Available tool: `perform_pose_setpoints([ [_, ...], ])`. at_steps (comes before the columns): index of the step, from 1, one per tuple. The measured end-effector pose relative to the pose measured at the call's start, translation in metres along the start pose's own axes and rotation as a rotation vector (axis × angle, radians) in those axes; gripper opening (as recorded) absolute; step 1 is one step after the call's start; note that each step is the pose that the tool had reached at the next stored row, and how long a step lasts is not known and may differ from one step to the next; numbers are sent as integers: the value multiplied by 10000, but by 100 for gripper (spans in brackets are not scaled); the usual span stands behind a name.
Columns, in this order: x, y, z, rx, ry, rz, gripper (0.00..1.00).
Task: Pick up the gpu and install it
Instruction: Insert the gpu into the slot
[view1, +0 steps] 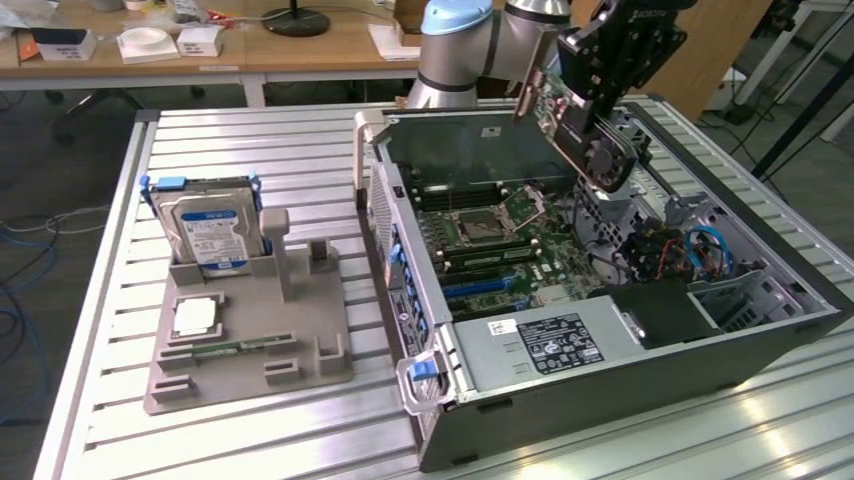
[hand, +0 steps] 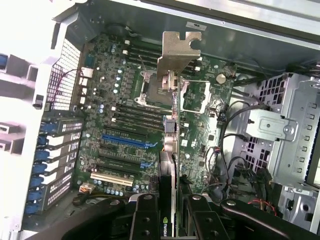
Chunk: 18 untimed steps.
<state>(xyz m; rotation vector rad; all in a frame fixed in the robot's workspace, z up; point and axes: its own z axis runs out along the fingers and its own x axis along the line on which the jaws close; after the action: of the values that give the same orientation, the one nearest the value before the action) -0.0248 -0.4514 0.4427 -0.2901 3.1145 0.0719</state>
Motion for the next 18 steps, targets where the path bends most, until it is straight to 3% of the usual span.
perform_pose_setpoints([
  [18,0,0,1,-19,48,-1088,26],
])
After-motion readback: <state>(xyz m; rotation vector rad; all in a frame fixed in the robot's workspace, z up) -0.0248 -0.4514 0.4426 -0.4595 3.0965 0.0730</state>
